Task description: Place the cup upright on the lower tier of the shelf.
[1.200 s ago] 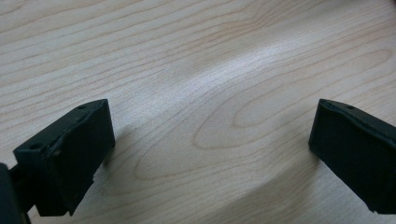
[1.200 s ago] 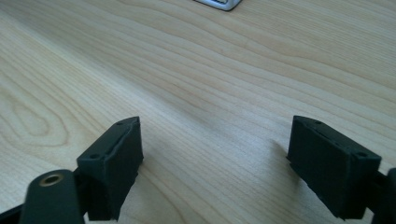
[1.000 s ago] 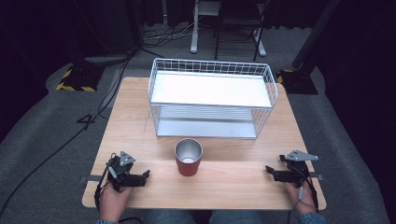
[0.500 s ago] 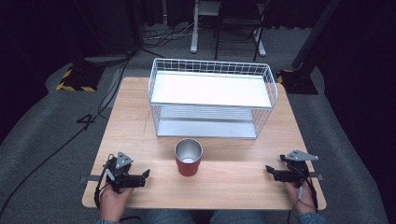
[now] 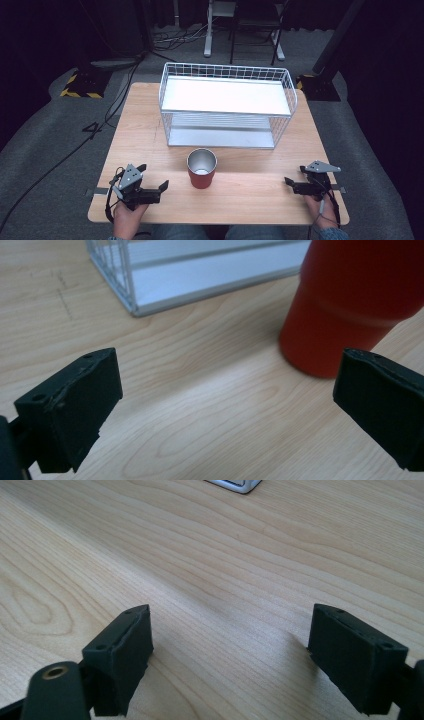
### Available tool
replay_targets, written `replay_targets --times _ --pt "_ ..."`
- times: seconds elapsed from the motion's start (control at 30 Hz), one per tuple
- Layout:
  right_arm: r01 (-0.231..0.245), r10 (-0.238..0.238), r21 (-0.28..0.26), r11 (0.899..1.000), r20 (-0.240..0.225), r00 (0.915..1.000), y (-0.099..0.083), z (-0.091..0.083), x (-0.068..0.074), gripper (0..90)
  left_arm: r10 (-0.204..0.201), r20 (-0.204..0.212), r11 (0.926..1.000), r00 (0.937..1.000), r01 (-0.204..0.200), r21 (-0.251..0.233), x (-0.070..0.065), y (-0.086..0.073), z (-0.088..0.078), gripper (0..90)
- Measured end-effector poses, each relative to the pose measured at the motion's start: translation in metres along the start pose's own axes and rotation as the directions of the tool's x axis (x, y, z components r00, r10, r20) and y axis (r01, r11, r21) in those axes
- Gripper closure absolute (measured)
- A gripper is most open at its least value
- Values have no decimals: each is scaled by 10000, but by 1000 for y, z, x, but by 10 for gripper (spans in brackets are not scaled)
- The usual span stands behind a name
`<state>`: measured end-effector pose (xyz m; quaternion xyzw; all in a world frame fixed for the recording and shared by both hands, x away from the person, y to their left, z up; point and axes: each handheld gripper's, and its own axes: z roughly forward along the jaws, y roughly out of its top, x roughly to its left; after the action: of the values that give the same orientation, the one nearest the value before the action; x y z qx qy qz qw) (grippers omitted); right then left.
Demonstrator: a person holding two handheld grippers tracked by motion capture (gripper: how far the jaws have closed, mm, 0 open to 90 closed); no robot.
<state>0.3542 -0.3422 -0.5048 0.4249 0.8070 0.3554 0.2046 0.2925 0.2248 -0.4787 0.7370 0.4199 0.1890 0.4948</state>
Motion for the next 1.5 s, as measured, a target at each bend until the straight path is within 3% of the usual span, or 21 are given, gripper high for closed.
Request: replay_targets --times 0.27,0.37,0.47,0.6,0.8,1.27,1.5 --pt "88 -88 -24 10000 57 9999 0 0 1 183 183 177 9998 9997 -182 -58 -20 12 3 0" --pt "70 -70 -25 10000 63 10000 0 0 1 183 -86 155 9999 9998 84 91 -24 14 6 0" --pt "-56 56 8 10000 20 10000 0 0 0 183 -299 477 9994 9984 291 161 -33 17 13 0" --pt "-65 65 6 10000 41 10000 0 0 0 183 143 765 9996 9970 -161 236 -45 20 22 0" --pt "-73 73 8 10000 12 10000 0 0 -1 183 353 1167 9992 9925 -370 123 -60 25 33 0" --pt "-79 78 12 10000 44 10000 0 0 -1 180 289 1565 9995 9873 -311 114 -70 23 58 0" --pt "-49 49 4 10000 77 10000 0 0 0 180 783 1503 9969 9855 -788 -24 -77 20 73 0"
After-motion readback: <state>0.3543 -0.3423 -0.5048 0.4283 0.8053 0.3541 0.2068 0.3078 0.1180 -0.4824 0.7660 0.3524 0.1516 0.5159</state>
